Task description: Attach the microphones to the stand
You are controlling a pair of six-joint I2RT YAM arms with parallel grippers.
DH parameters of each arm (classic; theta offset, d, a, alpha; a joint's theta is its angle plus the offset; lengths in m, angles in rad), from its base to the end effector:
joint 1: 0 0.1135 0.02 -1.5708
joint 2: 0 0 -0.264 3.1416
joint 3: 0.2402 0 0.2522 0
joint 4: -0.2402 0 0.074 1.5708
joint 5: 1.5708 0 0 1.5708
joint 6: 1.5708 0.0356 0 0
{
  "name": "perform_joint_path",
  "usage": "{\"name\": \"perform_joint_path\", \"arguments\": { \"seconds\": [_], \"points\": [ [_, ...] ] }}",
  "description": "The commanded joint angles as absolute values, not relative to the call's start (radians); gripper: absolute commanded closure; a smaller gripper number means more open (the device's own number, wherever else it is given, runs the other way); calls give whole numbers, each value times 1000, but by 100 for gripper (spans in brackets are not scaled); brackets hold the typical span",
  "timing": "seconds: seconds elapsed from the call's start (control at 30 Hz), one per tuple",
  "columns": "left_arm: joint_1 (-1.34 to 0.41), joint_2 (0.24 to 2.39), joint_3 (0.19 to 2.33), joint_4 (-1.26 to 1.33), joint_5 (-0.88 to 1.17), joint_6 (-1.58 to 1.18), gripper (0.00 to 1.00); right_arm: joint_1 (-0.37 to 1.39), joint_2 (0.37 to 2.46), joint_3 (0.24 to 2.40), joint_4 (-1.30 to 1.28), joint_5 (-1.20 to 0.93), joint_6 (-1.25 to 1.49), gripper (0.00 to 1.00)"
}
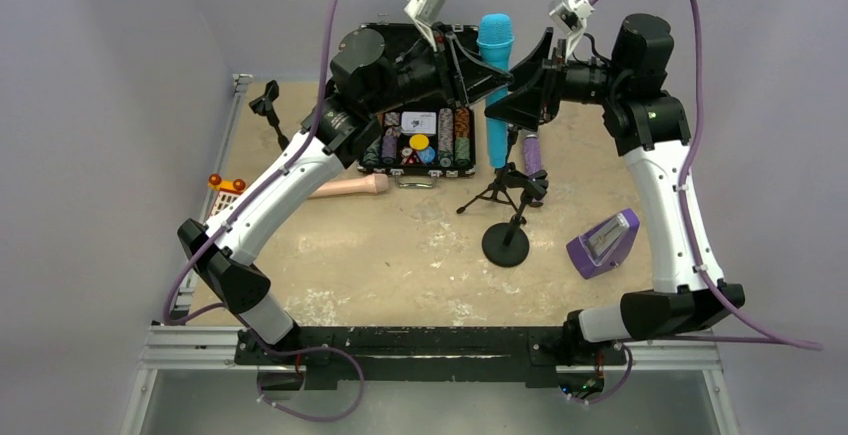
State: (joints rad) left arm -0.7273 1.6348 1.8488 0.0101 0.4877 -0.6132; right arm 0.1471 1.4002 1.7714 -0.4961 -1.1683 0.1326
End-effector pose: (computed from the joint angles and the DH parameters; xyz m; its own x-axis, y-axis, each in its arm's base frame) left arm 0.2625 -0.2560 0.5110 -0.3987 -0.3258 -0.8573 0.8550 0.2062 -0.4759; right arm 0.2612 0.0718 0.5075 -0.2491 0.0154 -0.9683 -0.9357 0.2539 0.2448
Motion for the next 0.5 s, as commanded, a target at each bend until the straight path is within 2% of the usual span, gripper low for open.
{"name": "perform_joint_path", "arguments": {
  "seconds": [0.0, 0.13, 0.2, 0.23, 0.27, 0.3, 0.33, 0.37, 0.4, 0.47],
  "points": [
    [-731, 1625, 1907, 117, 498, -649, 100, 162, 1407, 1764, -421, -1175, 228, 21],
    [-735, 1642, 1917, 130, 511, -652, 100, 166, 1401, 1695, -299, -1239, 354, 33],
    [-738, 1647, 1920, 137, 523, -650, 100, 166, 1399, 1676, -243, -1263, 403, 44],
    [-738, 1651, 1923, 139, 531, -652, 100, 165, 1400, 1668, -223, -1276, 426, 56],
    [-738, 1655, 1926, 139, 539, -654, 100, 165, 1403, 1665, -205, -1292, 444, 77],
    [-739, 1656, 1929, 137, 545, -657, 100, 165, 1404, 1664, -195, -1303, 455, 92],
    [-738, 1658, 1930, 137, 551, -660, 100, 165, 1404, 1663, -192, -1307, 453, 100],
    [-738, 1656, 1931, 136, 555, -663, 100, 164, 1403, 1661, -197, -1308, 442, 100],
    [-738, 1651, 1931, 132, 555, -664, 93, 161, 1401, 1661, -206, -1302, 421, 100],
    [-736, 1631, 1929, 114, 555, -667, 69, 142, 1405, 1672, -238, -1280, 366, 100]
  ]
}}
